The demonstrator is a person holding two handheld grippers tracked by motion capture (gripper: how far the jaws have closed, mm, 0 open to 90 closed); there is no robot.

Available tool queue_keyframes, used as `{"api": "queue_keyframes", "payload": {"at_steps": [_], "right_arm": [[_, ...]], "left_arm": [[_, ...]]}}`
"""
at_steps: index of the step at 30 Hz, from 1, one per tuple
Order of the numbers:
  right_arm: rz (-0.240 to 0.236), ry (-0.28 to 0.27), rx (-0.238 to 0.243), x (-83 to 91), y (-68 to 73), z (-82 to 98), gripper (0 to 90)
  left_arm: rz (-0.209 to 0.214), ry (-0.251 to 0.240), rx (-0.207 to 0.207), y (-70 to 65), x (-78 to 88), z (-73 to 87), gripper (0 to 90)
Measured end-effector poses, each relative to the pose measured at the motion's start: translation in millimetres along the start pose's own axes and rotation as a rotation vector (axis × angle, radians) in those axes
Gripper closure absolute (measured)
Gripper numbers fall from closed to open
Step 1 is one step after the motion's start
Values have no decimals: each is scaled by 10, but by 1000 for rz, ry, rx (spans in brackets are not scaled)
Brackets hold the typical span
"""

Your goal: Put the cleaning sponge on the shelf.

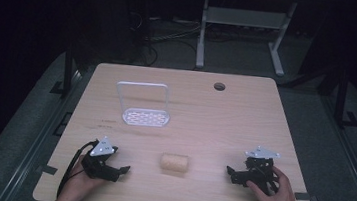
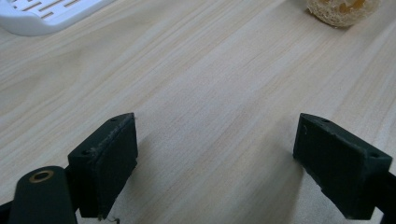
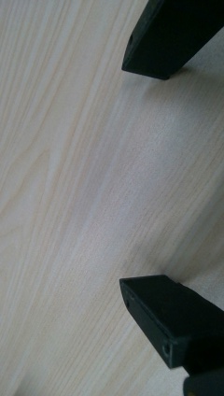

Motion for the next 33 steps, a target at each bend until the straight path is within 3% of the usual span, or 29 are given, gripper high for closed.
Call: {"api": "queue_keyframes", "payload": {"at_steps": [7,12,19,26,33], "right_arm": [[0,-2,-2,-2,1,-1,0],[1,-3,1,-2,-1,-1,0],[1,-1,2,-1,-2,0,0],[0,-1,2,-1,-3,0,0],[-2,-1,5,-3,-5,-2,0]], "left_arm": [[6,23,-26,-18,11,-37,135],[20,10,-36,-16,48,-124,136],[73,-8,-34,-2,64,-274,136],[94,-19,-71,-44,80,-405,136],[114,-39,-72,-47,98,-489,136]]}}
Point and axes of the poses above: each handheld gripper's, and its own axes: x roughly backward along the jaws, z roughly out of its underside, y roughly to its left, the point moved 5 cm from there along -x, roughly forward along the jaws, and after that the axes turned 12 degrees about -z, right-handed, at the moved point
